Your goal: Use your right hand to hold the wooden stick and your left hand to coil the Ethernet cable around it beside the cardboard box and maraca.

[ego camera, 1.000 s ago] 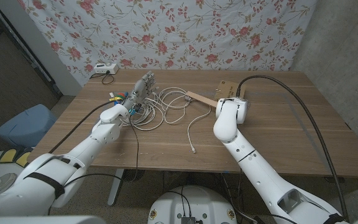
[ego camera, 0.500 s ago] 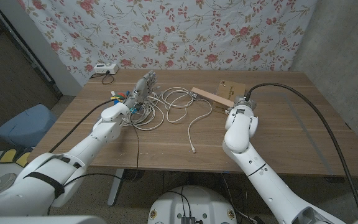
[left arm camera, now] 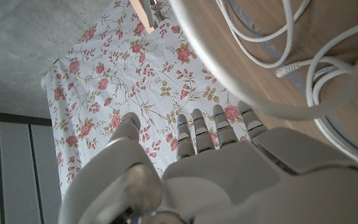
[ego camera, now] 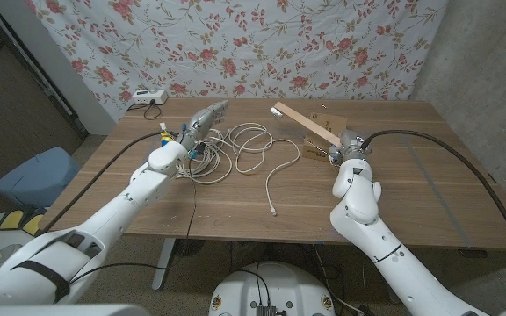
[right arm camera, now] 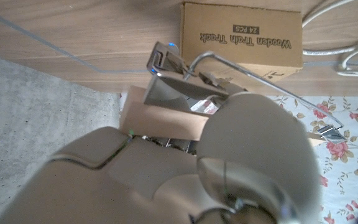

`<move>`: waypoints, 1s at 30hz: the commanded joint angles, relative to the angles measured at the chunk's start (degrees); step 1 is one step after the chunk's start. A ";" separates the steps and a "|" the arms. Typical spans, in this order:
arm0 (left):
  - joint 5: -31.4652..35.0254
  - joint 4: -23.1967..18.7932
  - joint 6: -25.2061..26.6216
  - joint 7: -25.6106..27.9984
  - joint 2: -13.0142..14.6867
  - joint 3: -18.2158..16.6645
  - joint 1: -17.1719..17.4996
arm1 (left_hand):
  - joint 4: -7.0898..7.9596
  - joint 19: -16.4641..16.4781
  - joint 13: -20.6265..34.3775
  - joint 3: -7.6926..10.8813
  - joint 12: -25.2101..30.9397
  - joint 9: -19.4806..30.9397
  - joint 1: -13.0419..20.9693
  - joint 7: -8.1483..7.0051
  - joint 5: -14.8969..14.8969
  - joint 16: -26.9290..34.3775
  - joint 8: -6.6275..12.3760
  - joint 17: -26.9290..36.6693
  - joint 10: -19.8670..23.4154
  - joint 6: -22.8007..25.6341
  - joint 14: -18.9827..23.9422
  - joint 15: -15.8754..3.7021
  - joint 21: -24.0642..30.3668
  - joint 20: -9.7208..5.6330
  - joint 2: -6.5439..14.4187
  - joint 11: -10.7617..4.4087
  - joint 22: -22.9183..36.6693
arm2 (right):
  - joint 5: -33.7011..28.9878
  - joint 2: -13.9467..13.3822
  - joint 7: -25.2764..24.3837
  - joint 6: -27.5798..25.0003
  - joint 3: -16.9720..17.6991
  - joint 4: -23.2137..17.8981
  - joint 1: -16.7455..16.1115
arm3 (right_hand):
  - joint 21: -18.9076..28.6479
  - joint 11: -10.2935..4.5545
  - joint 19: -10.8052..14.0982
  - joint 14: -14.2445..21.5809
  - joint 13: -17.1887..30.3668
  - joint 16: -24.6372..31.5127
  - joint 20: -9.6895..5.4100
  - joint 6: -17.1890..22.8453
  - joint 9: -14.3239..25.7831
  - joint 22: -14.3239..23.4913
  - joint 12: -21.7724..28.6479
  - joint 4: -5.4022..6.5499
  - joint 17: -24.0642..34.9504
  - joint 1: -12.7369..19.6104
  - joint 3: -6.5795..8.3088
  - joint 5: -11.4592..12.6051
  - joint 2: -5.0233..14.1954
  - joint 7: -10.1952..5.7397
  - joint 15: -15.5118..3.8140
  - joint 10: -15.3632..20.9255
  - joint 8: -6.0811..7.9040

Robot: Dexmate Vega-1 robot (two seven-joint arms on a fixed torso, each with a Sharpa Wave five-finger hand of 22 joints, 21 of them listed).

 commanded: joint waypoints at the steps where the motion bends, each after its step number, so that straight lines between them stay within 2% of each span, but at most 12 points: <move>1: 14.06 -16.10 12.25 8.66 6.02 3.87 0.74 | -1.08 -1.56 0.42 0.03 -0.23 0.16 1.67 -0.53 -0.08 -0.62 -0.58 0.39 -0.30 -0.28 -1.54 0.31 -0.83 0.31 -1.16 -0.52 0.21 | 18.23 -6.70 -18.96 3.88 1.75 -2.10 -1.53 | 0.88 -0.11 -0.48 0.48 0.71 2.34 -3.94 -0.35 1.13 0.12 0.54 3.45 4.33 -1.88 3.38 0.37 4.04 0.26 -2.38 0.04 0.82; 2: 14.58 -16.91 13.17 8.38 6.28 4.18 0.55 | -1.35 -1.89 0.52 0.01 -0.34 0.18 2.25 -1.49 -0.02 -0.77 -0.70 0.43 -0.47 -0.26 -1.95 0.43 -1.02 0.32 -1.59 -0.32 0.23 | 19.48 -7.33 -19.78 4.48 1.97 -2.22 -1.68 | 1.11 -0.06 -0.47 0.48 0.26 2.60 -3.94 -0.38 1.38 0.11 0.37 3.44 4.33 -1.89 3.43 0.39 4.04 0.33 -2.39 0.22 0.98; 5: 16.59 -19.37 16.28 7.26 7.15 5.37 -0.33 | -1.57 -2.52 0.66 -0.04 -0.51 0.20 3.05 -2.02 0.07 -1.10 -0.81 0.47 -0.79 -0.08 -2.88 0.47 -1.35 0.38 -2.19 0.15 0.25 | 22.27 -8.70 -22.24 5.13 2.15 -2.36 -1.76 | 1.68 -0.12 -0.70 0.40 0.79 3.30 -4.00 -0.53 2.10 0.04 0.79 3.43 4.32 -1.99 3.52 0.43 3.97 0.32 -2.37 0.10 1.42; 7: 17.94 -21.28 18.83 6.31 7.72 6.23 -0.98 | -1.74 -2.71 0.78 -0.10 -0.55 0.21 3.83 -2.96 0.20 -1.38 -0.64 0.50 -0.80 0.76 -3.71 0.31 -1.52 0.15 -2.77 0.01 0.25 | 24.25 -9.62 -23.74 5.90 2.50 -2.39 -1.95 | 2.01 -0.14 -0.71 0.38 1.05 3.68 -4.04 -0.62 2.48 0.00 1.05 3.41 4.32 -2.02 3.58 0.45 3.96 0.34 -2.37 -0.02 1.64; 13: 21.82 -25.40 24.72 4.01 8.68 8.62 -2.87 | -1.72 -3.46 1.05 -0.30 -1.30 0.28 5.47 -2.80 0.52 -2.01 -0.70 0.52 -2.54 1.65 -5.62 0.70 -2.04 0.30 -3.94 1.24 0.25 | 28.96 -12.07 -28.20 8.12 3.37 -2.56 -2.69 | 2.92 0.03 -1.03 0.18 0.54 4.83 -4.10 -0.75 3.60 -0.19 1.22 3.39 4.31 -2.17 3.76 0.50 3.87 0.39 -2.32 0.15 2.37; 15: 22.92 -26.44 26.60 2.77 8.92 9.49 -3.68 | -1.57 -4.19 1.18 -0.40 -1.72 0.32 6.05 -3.33 0.62 -2.12 -0.88 0.52 -3.62 1.74 -6.08 0.89 -2.44 0.48 -4.28 1.97 0.26 | 30.50 -12.86 -29.45 9.15 3.81 -2.63 -3.03 | 3.15 -0.05 -1.18 0.12 0.83 5.13 -4.12 -0.73 3.89 -0.25 1.45 3.40 4.30 -2.23 3.80 0.51 3.85 0.39 -2.32 0.05 2.58; 17: 24.09 -27.64 28.95 1.24 9.22 10.48 -4.64 | -1.43 -5.09 1.28 -0.47 -1.97 0.36 6.40 -3.60 0.66 -2.29 -1.02 0.53 -4.26 1.80 -6.69 1.21 -2.87 0.51 -4.45 1.84 0.27 | 31.54 -13.40 -30.98 9.86 3.99 -2.53 -3.21 | 3.40 -0.07 -1.24 0.06 1.06 5.45 -4.16 -0.71 4.19 -0.32 1.69 3.39 4.30 -2.27 3.85 0.51 3.84 0.29 -2.31 -0.05 2.80; 19: 25.25 -28.87 31.37 -0.70 9.54 11.59 -5.77 | -1.14 -5.51 1.46 -0.63 -2.14 0.47 6.86 -2.75 0.71 -2.47 -0.41 0.55 -4.79 4.07 -7.52 1.80 -3.19 0.60 -4.63 2.04 0.27 | 32.84 -13.94 -32.14 10.77 4.35 -2.47 -3.39 | 3.63 -0.20 -1.24 0.01 1.22 5.74 -4.21 -0.78 4.47 -0.39 1.93 3.40 4.30 -2.32 3.88 0.52 3.81 0.30 -2.31 -0.04 2.96; 23: 28.08 -30.77 35.55 -3.64 9.86 13.91 -7.87 | -1.09 -5.95 1.58 -0.68 -2.26 0.55 7.34 -2.18 0.78 -2.71 -0.37 0.54 -5.14 4.66 -8.45 2.65 -3.49 0.61 -4.75 2.47 0.26 | 34.76 -15.10 -33.99 12.16 4.62 -2.11 -3.42 | 4.18 -0.27 -1.41 -0.16 0.89 6.45 -4.29 -0.87 5.14 -0.59 2.09 3.39 4.29 -2.44 4.00 0.54 3.77 0.32 -2.29 -0.03 3.39; 27: 30.63 -32.06 38.98 -5.96 9.79 15.96 -9.57 | -1.18 -5.91 1.69 -0.62 -1.81 0.61 8.10 -1.40 0.91 -2.57 -0.35 0.51 -4.07 5.12 -8.40 2.94 -3.61 0.60 -4.83 2.91 0.24 | 36.56 -16.04 -35.55 13.55 4.95 -1.80 -3.55 | 4.53 -0.23 -1.54 -0.29 0.83 7.00 -4.32 -0.87 5.64 -0.80 2.29 3.37 4.29 -2.51 4.11 0.55 3.70 0.29 -2.28 -0.09 3.73; 30: 33.32 -32.97 41.52 -7.85 9.72 17.95 -11.16 | -1.20 -5.79 1.88 -0.60 -1.52 0.70 9.10 -0.49 1.05 -2.35 0.45 0.47 -3.34 7.77 -8.30 2.92 -3.77 0.60 -4.96 2.86 0.21 | 37.70 -17.08 -36.34 14.80 5.21 -1.64 -3.79 | 4.73 -0.22 -1.61 -0.37 0.92 7.30 -4.37 -0.91 5.91 -0.91 2.48 3.35 4.28 -2.54 4.19 0.55 3.71 0.35 -2.28 -0.03 3.91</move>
